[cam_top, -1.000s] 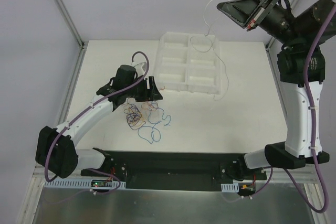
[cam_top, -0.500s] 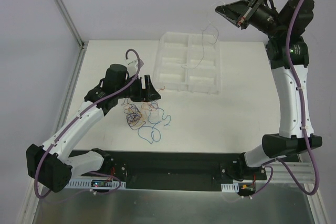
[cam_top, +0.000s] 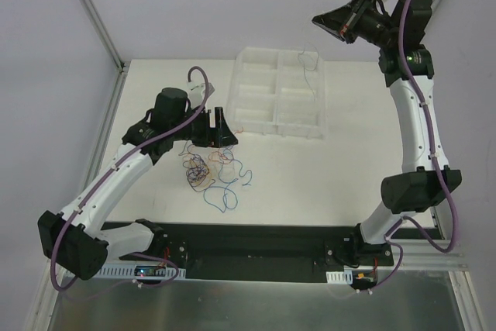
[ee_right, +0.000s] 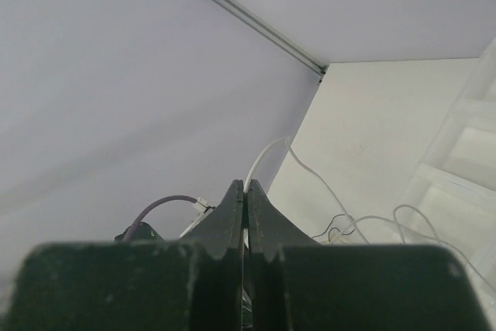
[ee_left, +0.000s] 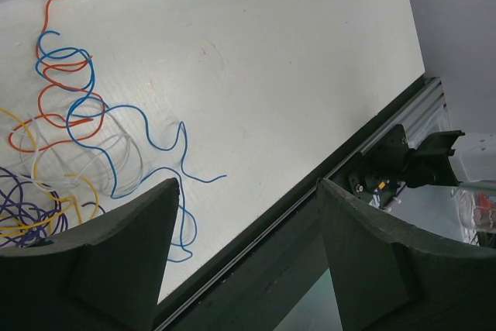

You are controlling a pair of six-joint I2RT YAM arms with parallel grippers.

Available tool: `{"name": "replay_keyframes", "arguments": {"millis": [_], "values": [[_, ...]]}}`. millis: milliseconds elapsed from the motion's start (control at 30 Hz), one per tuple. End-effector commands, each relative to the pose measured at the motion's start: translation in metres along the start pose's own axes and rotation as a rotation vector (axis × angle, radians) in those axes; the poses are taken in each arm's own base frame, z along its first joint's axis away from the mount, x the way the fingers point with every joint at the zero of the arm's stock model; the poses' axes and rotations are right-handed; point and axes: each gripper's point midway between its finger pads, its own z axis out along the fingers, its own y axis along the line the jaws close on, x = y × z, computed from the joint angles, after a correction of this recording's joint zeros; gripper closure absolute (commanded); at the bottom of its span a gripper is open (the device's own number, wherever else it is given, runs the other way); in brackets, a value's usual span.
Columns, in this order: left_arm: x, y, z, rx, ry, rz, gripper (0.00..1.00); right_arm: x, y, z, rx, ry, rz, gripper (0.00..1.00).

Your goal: Untangle the cables

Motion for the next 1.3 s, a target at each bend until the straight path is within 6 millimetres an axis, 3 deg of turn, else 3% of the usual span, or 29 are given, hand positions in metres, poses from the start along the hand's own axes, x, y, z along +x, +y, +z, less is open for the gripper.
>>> {"name": "replay_keyframes", "arguments": {"millis": [0, 267, 567, 767, 1000, 1167, 1267], "values": [[-0.005, -0.007, -0.005, 0.021, 0.014, 0.021, 0.29, -0.014, 0.012, -0.004, -0.044, -0.026, -0.078, 0.99], [-0.007, -0.006, 0.0, 0.018, 0.032, 0.008, 0.29, -0.02, -0.011, -0.008, 0.008, -0.022, -0.087, 1.0], [-0.004, -0.008, -0.002, 0.031, 0.048, -0.015, 0.33, 0.029, -0.075, -0.002, 0.094, 0.06, -0.002, 1.0], [0.005, -0.006, -0.002, 0.026, 0.07, -0.045, 0.34, 0.085, -0.132, 0.007, 0.171, 0.163, 0.071, 1.0], [0.015, -0.005, -0.009, 0.019, 0.075, -0.07, 0.34, 0.163, -0.198, 0.017, 0.243, 0.374, 0.158, 1.0], [0.014, -0.008, -0.011, 0.022, 0.088, -0.09, 0.35, 0.202, -0.247, 0.01, 0.397, 0.504, 0.098, 1.0], [0.02, -0.01, -0.014, 0.028, 0.092, -0.111, 0.36, 0.213, -0.28, 0.002, 0.535, 0.565, 0.039, 1.0]]}}
